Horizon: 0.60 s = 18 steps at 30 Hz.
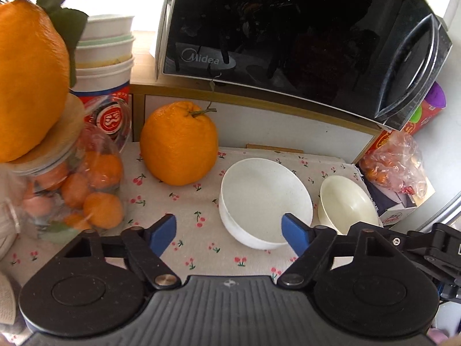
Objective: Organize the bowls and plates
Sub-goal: 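Move the left gripper to the rim of the white bowl by the microwave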
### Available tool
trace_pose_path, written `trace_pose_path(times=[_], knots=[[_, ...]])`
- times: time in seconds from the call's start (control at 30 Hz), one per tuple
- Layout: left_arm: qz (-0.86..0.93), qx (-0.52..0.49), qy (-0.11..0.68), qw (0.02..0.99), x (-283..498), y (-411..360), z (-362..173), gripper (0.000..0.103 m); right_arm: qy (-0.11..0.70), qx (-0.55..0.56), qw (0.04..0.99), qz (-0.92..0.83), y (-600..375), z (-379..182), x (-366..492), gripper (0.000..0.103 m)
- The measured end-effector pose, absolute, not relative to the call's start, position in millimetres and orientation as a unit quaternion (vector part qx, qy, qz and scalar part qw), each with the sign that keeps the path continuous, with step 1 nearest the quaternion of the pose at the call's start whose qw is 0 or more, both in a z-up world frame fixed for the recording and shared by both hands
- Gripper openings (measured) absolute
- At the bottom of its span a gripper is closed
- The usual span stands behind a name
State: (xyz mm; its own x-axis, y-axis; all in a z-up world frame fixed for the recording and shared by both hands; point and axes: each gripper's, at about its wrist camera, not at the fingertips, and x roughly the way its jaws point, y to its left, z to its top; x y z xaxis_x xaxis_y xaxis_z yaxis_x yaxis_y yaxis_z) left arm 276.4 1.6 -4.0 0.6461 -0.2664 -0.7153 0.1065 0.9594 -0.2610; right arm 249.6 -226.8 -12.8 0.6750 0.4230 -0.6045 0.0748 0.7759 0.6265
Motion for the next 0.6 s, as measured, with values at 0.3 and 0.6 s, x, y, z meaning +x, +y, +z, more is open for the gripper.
trace_pose_path(times=[0.3,0.6], knots=[[-0.117,-0.121,0.416,0.894,302.8,0.3,-21.3,0.036,0.406,0.339,0.844,0.087,-220.4,-36.0,277.1,0.037],[-0.107,-0.122,0.418,0.894,314.7,-1.4,-30.9,0.015,0.406,0.356,0.839,0.071,-217.1,-49.2,291.6,0.026]])
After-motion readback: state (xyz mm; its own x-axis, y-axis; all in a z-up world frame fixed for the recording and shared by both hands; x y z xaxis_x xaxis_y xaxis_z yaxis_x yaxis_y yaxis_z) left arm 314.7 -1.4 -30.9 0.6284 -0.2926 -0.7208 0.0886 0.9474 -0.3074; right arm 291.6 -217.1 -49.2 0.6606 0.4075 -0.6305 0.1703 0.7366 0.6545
